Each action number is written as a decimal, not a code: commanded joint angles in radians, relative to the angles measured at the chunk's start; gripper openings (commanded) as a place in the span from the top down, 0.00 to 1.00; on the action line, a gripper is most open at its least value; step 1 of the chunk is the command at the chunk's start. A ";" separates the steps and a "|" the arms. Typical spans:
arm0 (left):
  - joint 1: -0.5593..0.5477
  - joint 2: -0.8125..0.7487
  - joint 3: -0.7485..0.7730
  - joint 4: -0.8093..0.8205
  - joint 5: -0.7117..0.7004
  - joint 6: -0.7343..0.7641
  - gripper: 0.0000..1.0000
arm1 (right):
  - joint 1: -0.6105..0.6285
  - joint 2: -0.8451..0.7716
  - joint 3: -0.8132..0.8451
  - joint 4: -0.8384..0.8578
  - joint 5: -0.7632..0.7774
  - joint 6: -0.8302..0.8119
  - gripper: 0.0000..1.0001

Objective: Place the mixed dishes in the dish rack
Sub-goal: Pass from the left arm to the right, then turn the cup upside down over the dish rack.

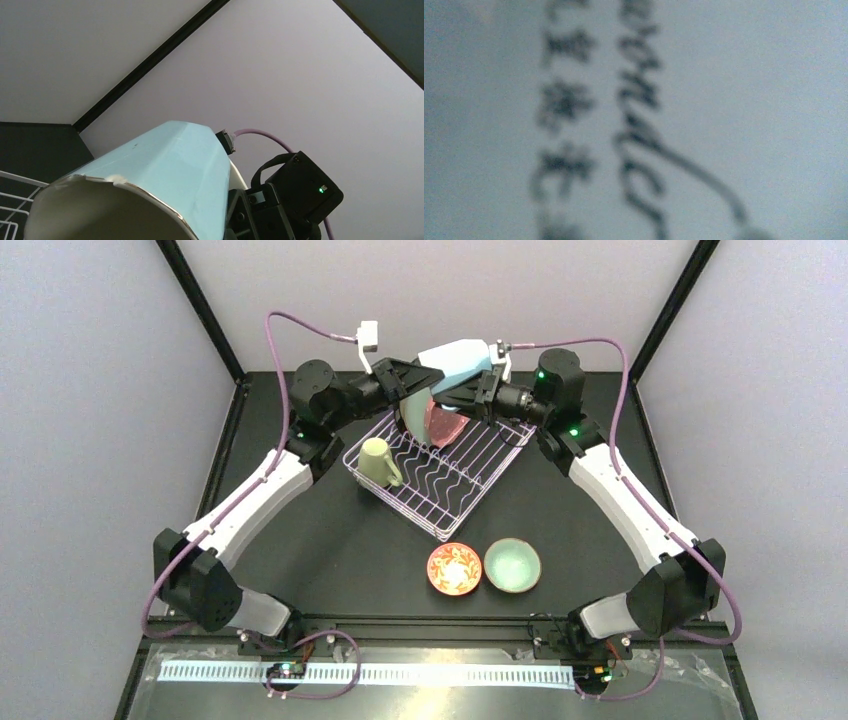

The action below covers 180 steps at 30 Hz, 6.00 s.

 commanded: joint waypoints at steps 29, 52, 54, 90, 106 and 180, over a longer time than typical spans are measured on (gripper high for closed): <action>-0.008 -0.361 0.046 -0.685 -0.671 0.089 0.01 | 0.016 0.108 0.319 -0.538 0.059 -0.750 1.00; -0.007 -0.410 -0.043 -0.795 -0.715 0.081 0.01 | 0.270 0.180 0.107 -0.721 0.752 -1.200 1.00; -0.007 -0.412 -0.048 -0.798 -0.722 0.082 0.01 | 0.285 0.181 0.091 -0.708 0.761 -1.204 1.00; 0.013 -0.395 -0.065 -0.808 -0.737 0.116 0.01 | 0.374 0.292 -0.049 -0.586 0.649 -1.287 1.00; 0.035 -0.403 -0.096 -0.789 -0.714 0.116 0.01 | 0.375 0.349 -0.107 -0.539 0.643 -1.279 1.00; 0.059 -0.369 -0.106 -0.766 -0.623 0.087 0.01 | 0.374 0.166 0.019 -0.674 0.919 -1.153 0.23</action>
